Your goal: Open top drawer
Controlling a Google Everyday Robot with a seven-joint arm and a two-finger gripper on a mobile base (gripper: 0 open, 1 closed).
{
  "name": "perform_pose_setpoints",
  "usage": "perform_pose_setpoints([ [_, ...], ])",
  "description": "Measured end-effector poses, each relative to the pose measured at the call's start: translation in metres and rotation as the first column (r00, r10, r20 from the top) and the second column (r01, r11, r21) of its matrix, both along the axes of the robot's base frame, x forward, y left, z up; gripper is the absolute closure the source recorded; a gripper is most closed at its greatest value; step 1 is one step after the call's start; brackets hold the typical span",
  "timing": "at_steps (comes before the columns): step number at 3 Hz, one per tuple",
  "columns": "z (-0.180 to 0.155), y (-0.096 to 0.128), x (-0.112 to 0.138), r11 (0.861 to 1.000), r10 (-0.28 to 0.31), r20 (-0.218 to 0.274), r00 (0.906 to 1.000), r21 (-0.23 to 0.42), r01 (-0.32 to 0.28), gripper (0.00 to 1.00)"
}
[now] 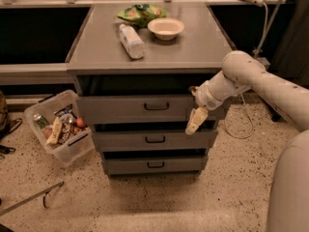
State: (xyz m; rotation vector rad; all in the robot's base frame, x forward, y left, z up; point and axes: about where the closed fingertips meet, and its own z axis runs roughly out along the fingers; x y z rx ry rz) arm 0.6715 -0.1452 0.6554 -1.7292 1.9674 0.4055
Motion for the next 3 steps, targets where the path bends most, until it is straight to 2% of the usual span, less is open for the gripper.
perform_pose_setpoints([
  [3, 0.0033, 0.0048, -0.0087, 1.0, -0.009, -0.036, 0.9993, -0.01, 0.009, 0.0],
])
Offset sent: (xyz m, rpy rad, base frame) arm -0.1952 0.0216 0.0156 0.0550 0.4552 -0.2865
